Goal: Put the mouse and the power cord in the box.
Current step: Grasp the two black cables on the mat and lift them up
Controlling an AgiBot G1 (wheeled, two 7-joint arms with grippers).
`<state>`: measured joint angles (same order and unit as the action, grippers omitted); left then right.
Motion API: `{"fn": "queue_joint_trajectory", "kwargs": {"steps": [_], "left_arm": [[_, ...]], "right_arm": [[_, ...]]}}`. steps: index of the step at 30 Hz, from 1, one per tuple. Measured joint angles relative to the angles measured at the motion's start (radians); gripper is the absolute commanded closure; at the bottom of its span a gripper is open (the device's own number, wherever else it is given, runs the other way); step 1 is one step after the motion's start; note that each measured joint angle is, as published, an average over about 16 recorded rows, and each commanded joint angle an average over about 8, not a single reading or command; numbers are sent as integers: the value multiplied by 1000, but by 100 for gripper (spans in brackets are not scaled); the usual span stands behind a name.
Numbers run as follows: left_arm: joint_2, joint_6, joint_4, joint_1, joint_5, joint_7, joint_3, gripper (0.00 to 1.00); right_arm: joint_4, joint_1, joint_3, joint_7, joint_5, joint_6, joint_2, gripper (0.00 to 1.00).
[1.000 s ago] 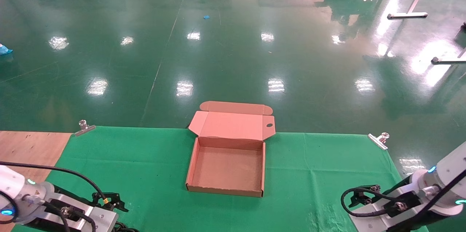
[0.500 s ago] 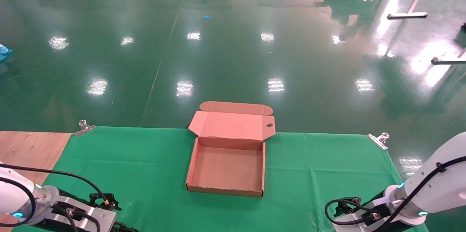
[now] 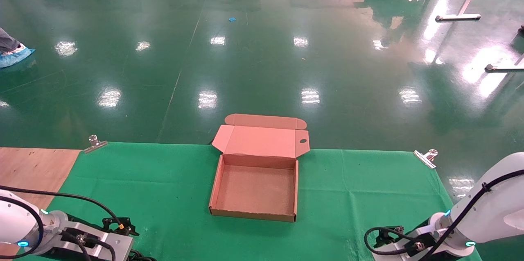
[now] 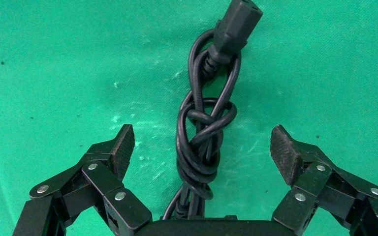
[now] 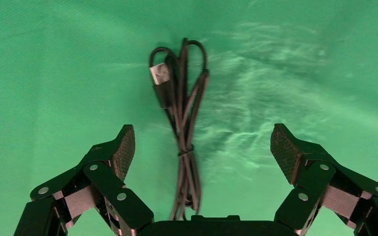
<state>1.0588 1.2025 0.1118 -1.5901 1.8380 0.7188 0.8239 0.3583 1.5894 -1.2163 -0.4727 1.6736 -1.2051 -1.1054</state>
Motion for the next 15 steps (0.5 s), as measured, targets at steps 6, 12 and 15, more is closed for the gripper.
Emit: {"fn": "queue_joint_trajectory", "kwargs": {"steps": [6,12,15], "left_arm": [[10,-11,-35,-3,-3,18,-2,0],[16,-17,-59,-3,-6,33,-4,46],[17,-17,-67,-5,-7,40,-5,84]], "right_arm": [[-56,-8,4,-43,-8,5,-13,8],[-98,-10,7,-76,-13,8,-20,79],[-115,-9,9,-90,-16,8,-23,100]]}}
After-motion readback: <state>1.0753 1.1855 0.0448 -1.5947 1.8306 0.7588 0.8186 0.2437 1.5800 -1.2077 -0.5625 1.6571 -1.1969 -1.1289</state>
